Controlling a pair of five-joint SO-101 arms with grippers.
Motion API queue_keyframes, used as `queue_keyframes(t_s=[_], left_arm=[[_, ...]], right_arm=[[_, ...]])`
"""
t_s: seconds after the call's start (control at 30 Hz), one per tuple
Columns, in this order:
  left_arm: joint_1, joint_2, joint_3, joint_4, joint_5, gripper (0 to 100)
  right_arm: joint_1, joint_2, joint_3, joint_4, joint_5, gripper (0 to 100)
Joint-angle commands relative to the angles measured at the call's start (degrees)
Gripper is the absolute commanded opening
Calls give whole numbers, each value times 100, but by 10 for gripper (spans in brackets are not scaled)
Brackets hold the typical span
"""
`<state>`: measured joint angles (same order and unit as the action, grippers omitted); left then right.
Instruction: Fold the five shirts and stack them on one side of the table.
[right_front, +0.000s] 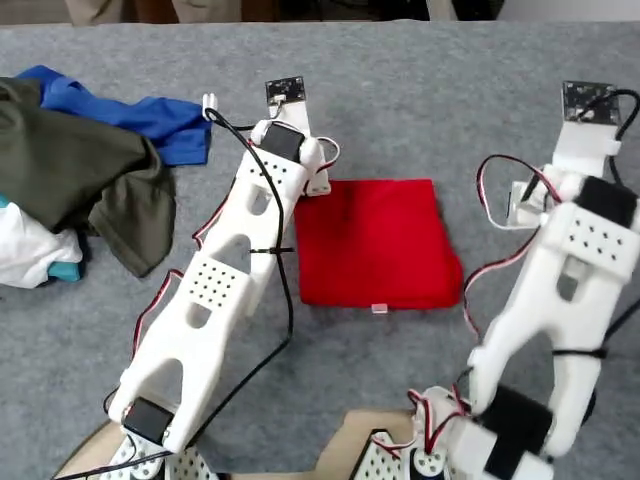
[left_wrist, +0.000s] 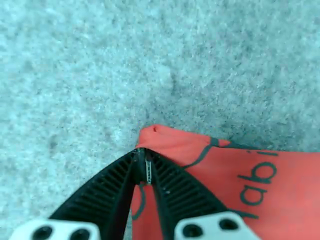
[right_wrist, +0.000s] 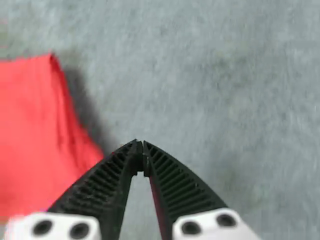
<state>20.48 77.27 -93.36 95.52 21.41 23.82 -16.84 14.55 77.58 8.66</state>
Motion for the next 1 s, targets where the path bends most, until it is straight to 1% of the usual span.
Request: queue_keyframes(t_s=[0.0,0.07,0.13,0.27,0.33,0.37,0.53,0.63,0.83,0.97], left_arm=[[-26,-391,-273,149,18,19],[70,-391,-273,193,18,19],[158,-391,-273,229,18,19],[237,-391,-264,237,18,19],[220,-391,-264,237,18,19],[211,-391,-264,237,18,19],[211,-382,-229,220,18,19],[229,-382,-211,202,18,19],[220,-382,-211,193,18,19],[211,-382,-211,193,18,19]], right_arm=[[-338,-426,-31,1248,44,9],[-479,-418,277,1556,26,9],[-637,-356,637,1512,0,9],[-1024,-92,1218,835,-105,9],[-1147,57,1235,633,-730,17],[-1200,127,1226,589,-1011,39],[-1675,277,1262,712,-2259,230],[-1965,382,1253,615,-2769,309],[-2519,1015,1262,79,-3622,362],[-2554,1719,1226,-404,-3789,368]])
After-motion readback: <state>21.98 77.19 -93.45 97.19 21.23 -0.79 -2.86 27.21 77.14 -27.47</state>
